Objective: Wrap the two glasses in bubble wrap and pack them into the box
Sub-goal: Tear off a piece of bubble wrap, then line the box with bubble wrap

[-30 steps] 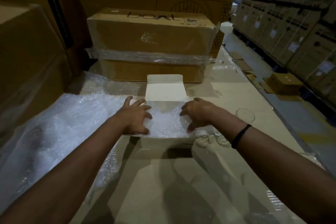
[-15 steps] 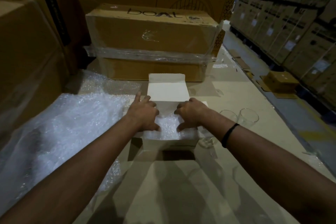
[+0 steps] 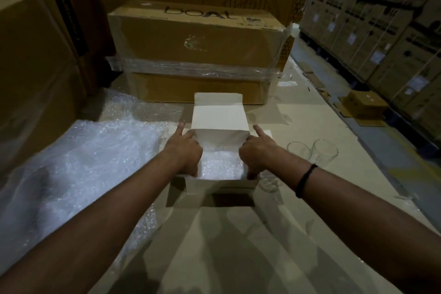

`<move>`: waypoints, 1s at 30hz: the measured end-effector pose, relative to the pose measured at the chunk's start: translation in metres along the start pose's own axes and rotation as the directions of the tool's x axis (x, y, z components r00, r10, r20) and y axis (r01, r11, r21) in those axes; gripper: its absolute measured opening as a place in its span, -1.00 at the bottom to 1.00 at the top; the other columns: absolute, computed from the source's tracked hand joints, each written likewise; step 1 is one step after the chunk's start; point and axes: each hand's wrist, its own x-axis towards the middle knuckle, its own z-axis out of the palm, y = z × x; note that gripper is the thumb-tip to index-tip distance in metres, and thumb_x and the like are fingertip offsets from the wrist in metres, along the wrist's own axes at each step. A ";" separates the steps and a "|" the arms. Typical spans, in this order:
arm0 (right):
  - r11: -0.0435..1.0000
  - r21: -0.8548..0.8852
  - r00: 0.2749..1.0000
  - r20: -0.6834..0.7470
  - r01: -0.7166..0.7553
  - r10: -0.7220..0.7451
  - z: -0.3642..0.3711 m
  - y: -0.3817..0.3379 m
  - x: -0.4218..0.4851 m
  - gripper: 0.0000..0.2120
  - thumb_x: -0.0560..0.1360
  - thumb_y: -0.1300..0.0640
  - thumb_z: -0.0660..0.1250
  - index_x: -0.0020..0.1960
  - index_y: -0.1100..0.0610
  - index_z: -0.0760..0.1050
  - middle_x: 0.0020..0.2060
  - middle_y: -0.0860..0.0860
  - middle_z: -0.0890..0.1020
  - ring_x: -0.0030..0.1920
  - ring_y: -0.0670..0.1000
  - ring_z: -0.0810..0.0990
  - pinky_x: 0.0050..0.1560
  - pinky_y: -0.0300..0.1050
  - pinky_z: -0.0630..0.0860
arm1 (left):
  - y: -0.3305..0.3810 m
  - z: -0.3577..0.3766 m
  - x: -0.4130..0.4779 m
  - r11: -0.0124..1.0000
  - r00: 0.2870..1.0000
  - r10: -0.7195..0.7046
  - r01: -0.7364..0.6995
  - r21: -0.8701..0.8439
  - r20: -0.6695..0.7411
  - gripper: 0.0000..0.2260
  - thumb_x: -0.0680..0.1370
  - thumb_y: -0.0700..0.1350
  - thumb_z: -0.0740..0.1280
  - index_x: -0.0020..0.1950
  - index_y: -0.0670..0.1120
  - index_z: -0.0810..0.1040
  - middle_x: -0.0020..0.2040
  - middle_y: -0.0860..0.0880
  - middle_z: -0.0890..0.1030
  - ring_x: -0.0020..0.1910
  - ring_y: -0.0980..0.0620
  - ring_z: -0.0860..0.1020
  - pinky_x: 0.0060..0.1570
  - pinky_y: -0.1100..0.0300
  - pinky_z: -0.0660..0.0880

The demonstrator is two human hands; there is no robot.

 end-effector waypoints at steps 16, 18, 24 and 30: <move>0.984 0.175 0.991 -0.136 0.014 0.010 0.022 -0.027 0.029 -0.45 0.42 -0.24 0.38 0.37 -0.13 0.42 0.28 0.00 0.56 0.36 0.10 0.43 0.47 0.22 -0.04 | 0.009 0.006 -0.012 0.989 0.998 -0.062 0.058 -0.133 -0.030 -0.69 0.54 0.20 0.29 0.07 0.04 0.66 0.43 -0.02 0.46 0.55 -0.06 0.14 0.42 -0.28 -0.25; 0.977 0.214 0.992 -0.125 0.000 0.027 0.014 -0.025 0.026 -0.40 0.42 -0.26 0.38 0.40 -0.12 0.39 0.33 -0.01 0.53 0.39 0.09 0.40 0.47 0.18 0.00 | 0.004 0.009 -0.020 0.978 0.988 -0.064 0.034 -0.206 -0.140 -0.72 0.56 0.19 0.27 0.13 0.10 0.65 0.48 0.04 0.38 0.54 -0.02 0.14 0.44 -0.25 -0.18; 0.816 0.549 0.768 -0.598 0.182 0.231 -0.003 -0.049 -0.025 -0.64 0.54 -0.10 0.32 0.26 0.05 0.54 0.20 0.02 0.61 0.15 0.05 0.57 0.13 -0.07 0.45 | -0.021 0.053 -0.085 0.781 0.633 -0.488 0.009 -0.624 -0.601 -0.85 0.49 -0.03 0.34 -0.07 0.01 0.71 0.09 0.01 0.68 0.16 -0.05 0.56 0.21 -0.06 0.26; 0.702 0.536 0.614 -0.769 0.469 0.176 0.036 -0.143 -0.048 -0.81 0.52 0.03 0.25 0.01 0.08 0.58 -0.09 0.03 0.65 -0.21 0.05 0.62 -0.26 -0.12 0.58 | -0.050 0.102 -0.148 0.519 0.606 -0.781 0.500 -0.693 -0.148 -0.66 0.50 0.10 0.42 0.19 -0.05 0.64 0.25 -0.11 0.59 0.20 -0.21 0.51 0.15 -0.10 0.36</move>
